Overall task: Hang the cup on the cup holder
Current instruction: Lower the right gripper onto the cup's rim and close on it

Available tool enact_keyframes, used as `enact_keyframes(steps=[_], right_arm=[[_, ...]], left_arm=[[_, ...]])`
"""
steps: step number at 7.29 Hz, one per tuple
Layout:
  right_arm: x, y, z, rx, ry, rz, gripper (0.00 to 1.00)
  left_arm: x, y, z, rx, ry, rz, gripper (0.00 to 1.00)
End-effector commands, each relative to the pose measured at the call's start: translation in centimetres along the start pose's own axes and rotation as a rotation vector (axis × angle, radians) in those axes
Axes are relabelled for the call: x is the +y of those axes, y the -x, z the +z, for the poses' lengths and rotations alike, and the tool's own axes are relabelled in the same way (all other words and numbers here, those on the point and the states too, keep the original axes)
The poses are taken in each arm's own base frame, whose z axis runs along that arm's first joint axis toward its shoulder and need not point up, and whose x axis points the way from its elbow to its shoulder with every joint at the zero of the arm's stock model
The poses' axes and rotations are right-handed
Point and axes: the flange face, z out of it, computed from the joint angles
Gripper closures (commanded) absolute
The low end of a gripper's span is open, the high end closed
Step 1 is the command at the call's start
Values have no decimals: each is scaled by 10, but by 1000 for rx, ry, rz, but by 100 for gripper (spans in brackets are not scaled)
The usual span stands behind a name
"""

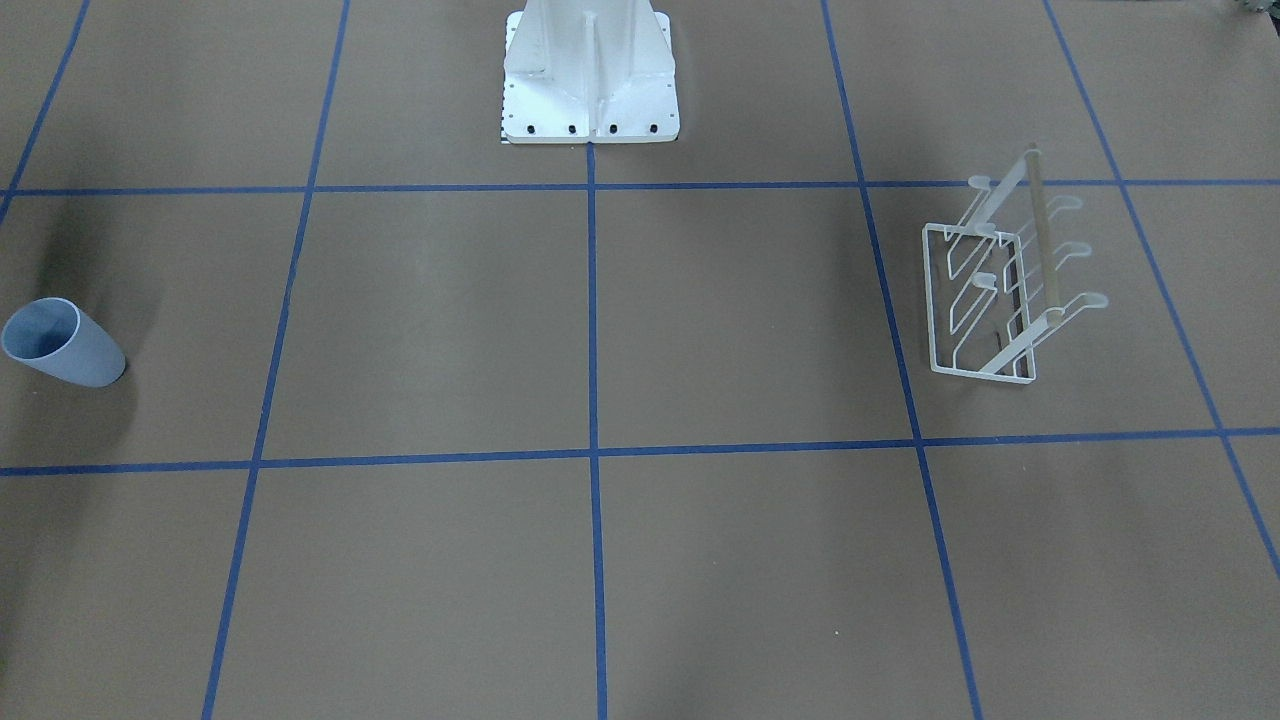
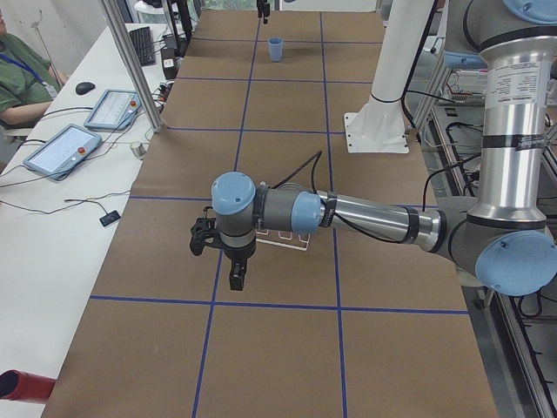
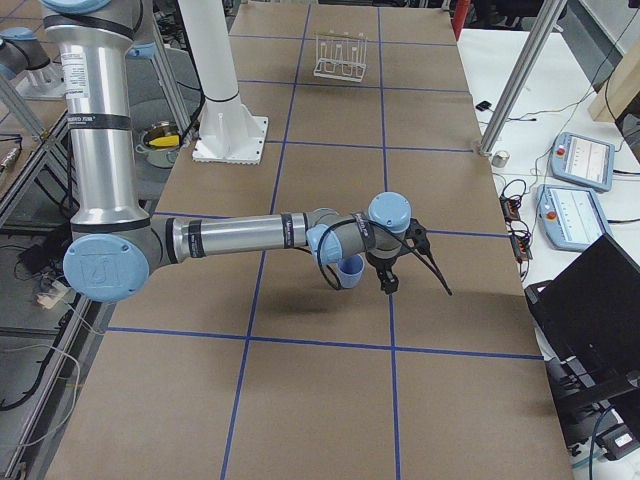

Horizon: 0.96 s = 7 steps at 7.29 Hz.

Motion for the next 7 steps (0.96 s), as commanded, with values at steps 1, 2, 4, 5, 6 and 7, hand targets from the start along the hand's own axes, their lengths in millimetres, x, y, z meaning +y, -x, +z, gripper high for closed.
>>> enact_keyframes(steps=[1, 2, 4, 5, 6, 7], right_arm=[[2, 16, 23, -46, 41, -21, 0], [4, 20, 39, -49, 70, -27, 0], [9, 17, 52, -48, 97, -23, 0], [12, 18, 57, -49, 106, -26, 0], [13, 23, 66, -52, 124, -35, 1], [13, 25, 72, -55, 134, -38, 15]], left_arm=[[0, -1, -1, 0, -3, 3, 1], [0, 0, -1, 0, -3, 1, 1], [0, -1, -1, 0, -2, 2, 1], [0, -1, -1, 0, -3, 3, 1], [0, -1, -1, 0, -3, 3, 1], [0, -1, -2, 0, -4, 2, 1]])
